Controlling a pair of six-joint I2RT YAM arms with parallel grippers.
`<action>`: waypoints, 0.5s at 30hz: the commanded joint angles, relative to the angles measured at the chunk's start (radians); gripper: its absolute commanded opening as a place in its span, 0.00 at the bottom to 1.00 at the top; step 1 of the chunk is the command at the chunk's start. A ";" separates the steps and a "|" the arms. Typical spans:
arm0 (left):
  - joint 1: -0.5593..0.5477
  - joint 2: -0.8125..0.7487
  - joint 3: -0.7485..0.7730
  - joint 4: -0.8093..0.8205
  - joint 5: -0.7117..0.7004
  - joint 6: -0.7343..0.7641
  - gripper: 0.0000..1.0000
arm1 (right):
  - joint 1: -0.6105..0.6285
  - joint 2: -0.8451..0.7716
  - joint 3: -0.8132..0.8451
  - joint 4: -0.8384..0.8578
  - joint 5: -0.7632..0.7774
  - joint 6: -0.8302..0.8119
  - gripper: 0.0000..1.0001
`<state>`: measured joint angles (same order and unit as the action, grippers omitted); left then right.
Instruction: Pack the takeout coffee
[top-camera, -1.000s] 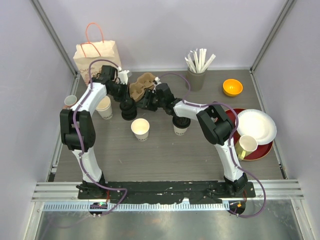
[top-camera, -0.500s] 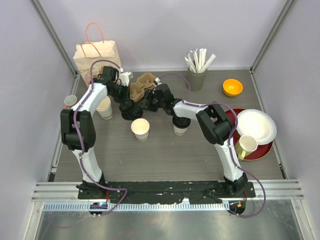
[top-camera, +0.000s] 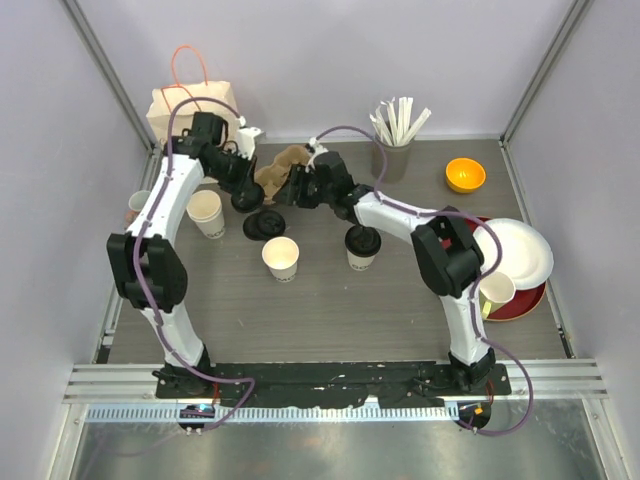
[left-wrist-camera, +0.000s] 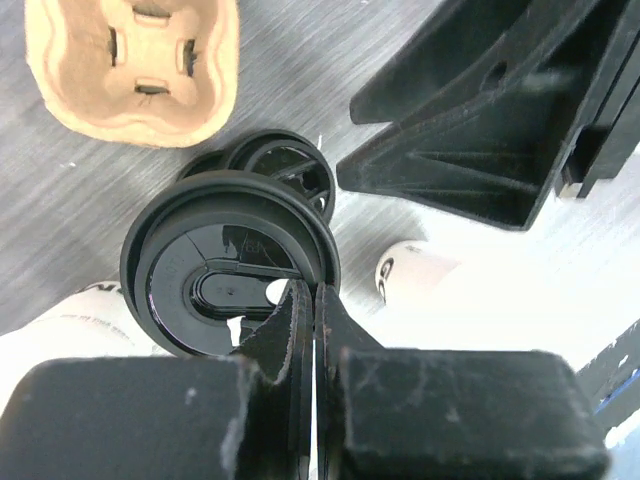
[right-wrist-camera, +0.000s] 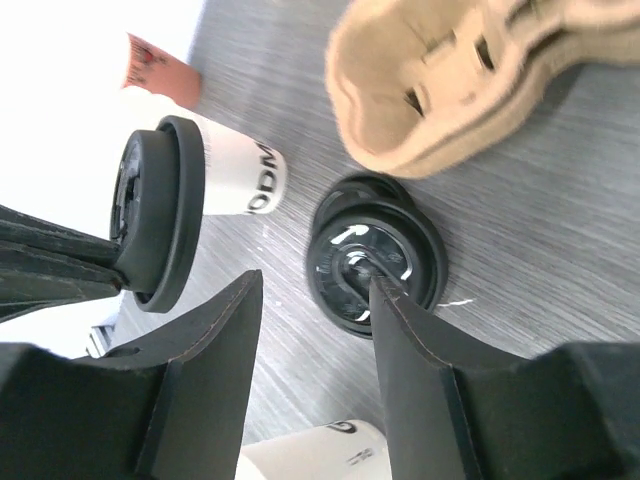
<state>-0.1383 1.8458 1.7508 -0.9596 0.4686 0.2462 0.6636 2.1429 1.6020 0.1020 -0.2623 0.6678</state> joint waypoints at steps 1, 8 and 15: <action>-0.043 -0.098 0.122 -0.240 0.065 0.183 0.00 | -0.022 -0.188 0.006 -0.019 0.057 -0.071 0.53; -0.254 -0.172 0.104 -0.484 -0.028 0.401 0.00 | -0.087 -0.366 -0.086 -0.096 0.155 -0.155 0.53; -0.400 -0.198 -0.037 -0.424 -0.143 0.392 0.00 | -0.157 -0.521 -0.252 -0.094 0.192 -0.177 0.54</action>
<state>-0.4942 1.6688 1.7576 -1.3094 0.4015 0.6075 0.5262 1.6985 1.4246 0.0216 -0.1219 0.5266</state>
